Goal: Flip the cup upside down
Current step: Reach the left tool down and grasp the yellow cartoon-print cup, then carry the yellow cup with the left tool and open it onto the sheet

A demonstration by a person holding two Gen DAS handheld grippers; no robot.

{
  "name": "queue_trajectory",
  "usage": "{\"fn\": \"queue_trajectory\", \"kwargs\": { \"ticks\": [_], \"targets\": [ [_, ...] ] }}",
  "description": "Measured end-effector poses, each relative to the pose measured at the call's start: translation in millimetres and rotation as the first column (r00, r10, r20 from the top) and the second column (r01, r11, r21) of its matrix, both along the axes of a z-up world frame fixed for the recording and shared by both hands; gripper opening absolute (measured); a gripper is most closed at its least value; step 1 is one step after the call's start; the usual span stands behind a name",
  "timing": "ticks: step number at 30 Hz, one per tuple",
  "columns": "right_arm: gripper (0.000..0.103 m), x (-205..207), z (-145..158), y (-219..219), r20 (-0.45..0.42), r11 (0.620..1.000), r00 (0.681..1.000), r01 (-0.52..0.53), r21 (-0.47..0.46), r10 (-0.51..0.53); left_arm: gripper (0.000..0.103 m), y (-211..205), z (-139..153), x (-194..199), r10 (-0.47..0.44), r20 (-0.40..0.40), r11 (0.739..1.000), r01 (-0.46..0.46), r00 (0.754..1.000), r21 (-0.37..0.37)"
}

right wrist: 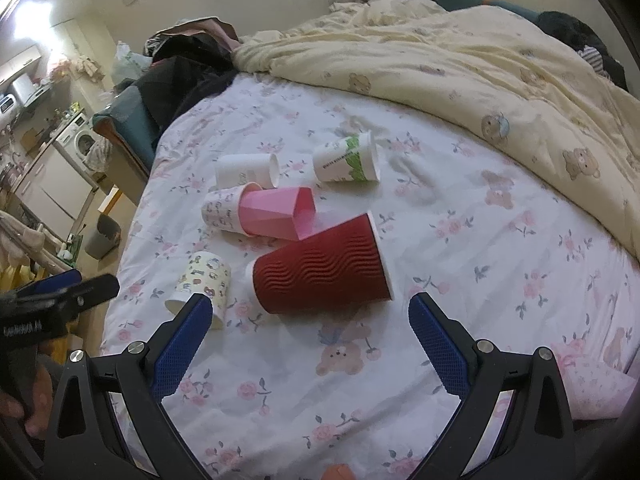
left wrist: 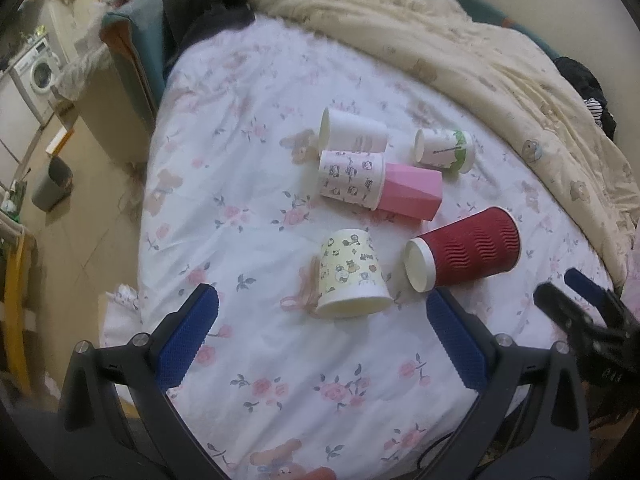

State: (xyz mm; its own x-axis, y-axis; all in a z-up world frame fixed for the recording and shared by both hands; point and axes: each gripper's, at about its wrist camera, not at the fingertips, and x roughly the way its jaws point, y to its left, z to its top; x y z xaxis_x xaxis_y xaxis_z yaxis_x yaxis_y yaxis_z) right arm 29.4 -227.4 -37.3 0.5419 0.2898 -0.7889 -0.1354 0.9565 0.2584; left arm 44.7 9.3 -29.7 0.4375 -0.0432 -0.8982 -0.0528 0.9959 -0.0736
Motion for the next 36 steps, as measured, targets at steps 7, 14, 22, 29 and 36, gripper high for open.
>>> {"fn": "queue_trajectory", "kwargs": {
  "ticks": [7,14,22,29,36],
  "targets": [
    [0.101,3.4,-4.7,-8.3,-0.028,1.0,0.999,0.027,-0.013,-0.027,0.102,-11.6,-23.6,46.8,-0.038,-0.173,0.999,0.034,0.984,-0.031],
    [0.101,9.5,-10.7,-16.8,-0.066,0.999,0.996,0.052,-0.005,-0.053,0.102,-14.8,-58.0,84.8,-0.028,-0.311,0.998,0.007,0.95,-0.066],
    [0.101,14.2,-15.7,-22.8,-0.101,0.998,0.993,0.067,0.017,-0.065,0.089,-30.1,-95.0,104.2,-0.056,-0.418,0.998,0.04,0.907,-0.048],
    [0.101,14.7,-15.5,-23.2,-0.101,0.998,0.993,0.065,0.018,-0.063,0.074,-31.0,-125.0,110.8,-0.032,-0.484,0.998,0.005,0.874,-0.058],
    [0.101,14.4,-15.1,-22.0,-0.097,0.998,0.994,0.06,0.013,-0.058,0.057,-27.0,-123.1,108.7,-0.025,-0.476,0.997,-0.015,0.879,-0.081]
  ]
}}
